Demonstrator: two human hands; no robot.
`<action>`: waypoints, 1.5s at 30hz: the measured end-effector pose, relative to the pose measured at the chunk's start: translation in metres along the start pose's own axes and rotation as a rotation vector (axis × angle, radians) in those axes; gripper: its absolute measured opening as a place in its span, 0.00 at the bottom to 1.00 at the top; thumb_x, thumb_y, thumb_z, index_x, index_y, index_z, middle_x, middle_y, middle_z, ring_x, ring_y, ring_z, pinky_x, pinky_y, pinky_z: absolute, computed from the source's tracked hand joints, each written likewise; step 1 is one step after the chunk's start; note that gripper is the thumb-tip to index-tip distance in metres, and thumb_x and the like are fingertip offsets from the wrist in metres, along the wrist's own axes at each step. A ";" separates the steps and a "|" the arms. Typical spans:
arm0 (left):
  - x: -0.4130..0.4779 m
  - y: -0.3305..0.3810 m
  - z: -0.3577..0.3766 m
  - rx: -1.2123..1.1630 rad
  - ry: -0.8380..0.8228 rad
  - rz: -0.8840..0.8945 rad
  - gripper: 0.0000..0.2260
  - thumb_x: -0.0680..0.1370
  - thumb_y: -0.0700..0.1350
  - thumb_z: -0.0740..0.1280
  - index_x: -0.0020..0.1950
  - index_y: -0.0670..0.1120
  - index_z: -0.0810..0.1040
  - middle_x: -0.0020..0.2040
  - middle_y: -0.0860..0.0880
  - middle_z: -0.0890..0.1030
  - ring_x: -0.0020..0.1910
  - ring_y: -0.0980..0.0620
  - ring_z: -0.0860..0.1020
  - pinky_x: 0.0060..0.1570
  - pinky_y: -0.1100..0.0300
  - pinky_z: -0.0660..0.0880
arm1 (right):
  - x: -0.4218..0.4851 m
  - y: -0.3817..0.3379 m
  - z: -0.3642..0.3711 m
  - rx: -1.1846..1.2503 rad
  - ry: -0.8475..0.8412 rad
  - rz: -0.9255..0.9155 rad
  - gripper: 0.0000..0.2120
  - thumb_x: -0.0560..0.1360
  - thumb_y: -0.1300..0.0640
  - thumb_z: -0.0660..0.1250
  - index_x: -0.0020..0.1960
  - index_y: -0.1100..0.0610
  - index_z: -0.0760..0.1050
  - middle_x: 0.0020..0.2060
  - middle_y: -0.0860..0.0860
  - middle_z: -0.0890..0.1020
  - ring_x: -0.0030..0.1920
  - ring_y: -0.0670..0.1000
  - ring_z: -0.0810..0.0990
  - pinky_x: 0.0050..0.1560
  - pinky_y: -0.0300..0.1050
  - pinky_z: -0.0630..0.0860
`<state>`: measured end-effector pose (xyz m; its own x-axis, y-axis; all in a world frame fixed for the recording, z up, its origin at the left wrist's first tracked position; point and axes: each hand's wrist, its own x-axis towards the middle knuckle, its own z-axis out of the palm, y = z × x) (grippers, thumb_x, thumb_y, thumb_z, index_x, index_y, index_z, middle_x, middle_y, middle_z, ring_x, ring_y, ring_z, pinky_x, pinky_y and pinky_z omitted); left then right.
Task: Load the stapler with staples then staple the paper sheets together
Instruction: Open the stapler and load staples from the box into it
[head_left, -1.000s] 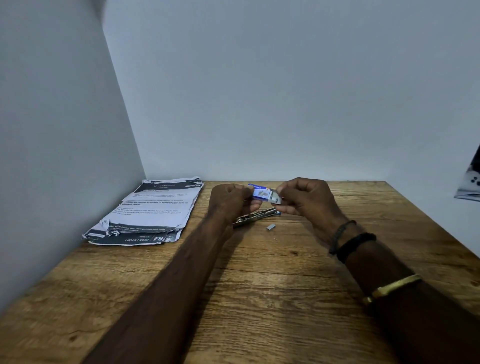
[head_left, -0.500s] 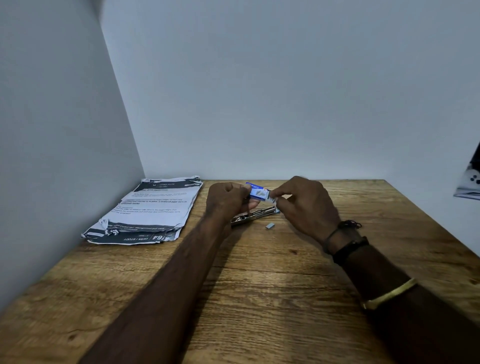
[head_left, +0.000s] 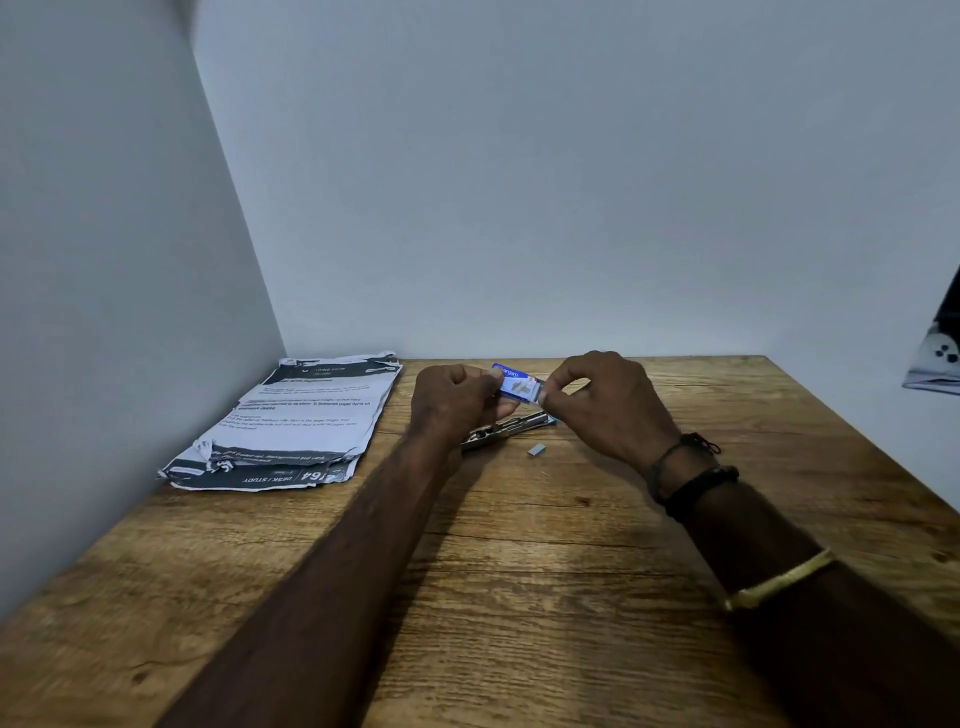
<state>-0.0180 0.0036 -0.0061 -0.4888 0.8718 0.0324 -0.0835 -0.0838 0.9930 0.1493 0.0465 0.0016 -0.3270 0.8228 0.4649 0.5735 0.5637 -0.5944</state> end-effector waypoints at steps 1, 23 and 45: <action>-0.001 0.000 0.000 -0.001 -0.002 -0.005 0.06 0.78 0.35 0.69 0.46 0.30 0.79 0.40 0.36 0.85 0.35 0.47 0.85 0.37 0.60 0.83 | 0.000 0.001 0.000 0.024 -0.014 0.027 0.03 0.71 0.51 0.74 0.39 0.48 0.83 0.43 0.45 0.84 0.42 0.49 0.82 0.44 0.44 0.75; -0.001 0.007 -0.013 0.054 0.173 0.055 0.11 0.76 0.34 0.70 0.33 0.39 0.79 0.46 0.29 0.84 0.37 0.43 0.84 0.44 0.53 0.85 | -0.003 0.014 -0.003 0.004 -0.445 0.305 0.09 0.71 0.51 0.72 0.37 0.56 0.79 0.35 0.52 0.81 0.42 0.55 0.78 0.53 0.51 0.71; -0.009 0.013 -0.008 0.039 0.135 0.041 0.09 0.77 0.35 0.69 0.37 0.37 0.81 0.44 0.32 0.84 0.40 0.42 0.84 0.34 0.62 0.83 | -0.011 0.003 0.027 -0.450 -0.130 0.095 0.17 0.68 0.37 0.72 0.41 0.50 0.83 0.46 0.48 0.82 0.60 0.57 0.74 0.67 0.61 0.61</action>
<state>-0.0215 -0.0095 0.0051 -0.6038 0.7949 0.0606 -0.0281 -0.0971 0.9949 0.1344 0.0415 -0.0231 -0.3323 0.8874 0.3196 0.8640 0.4223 -0.2740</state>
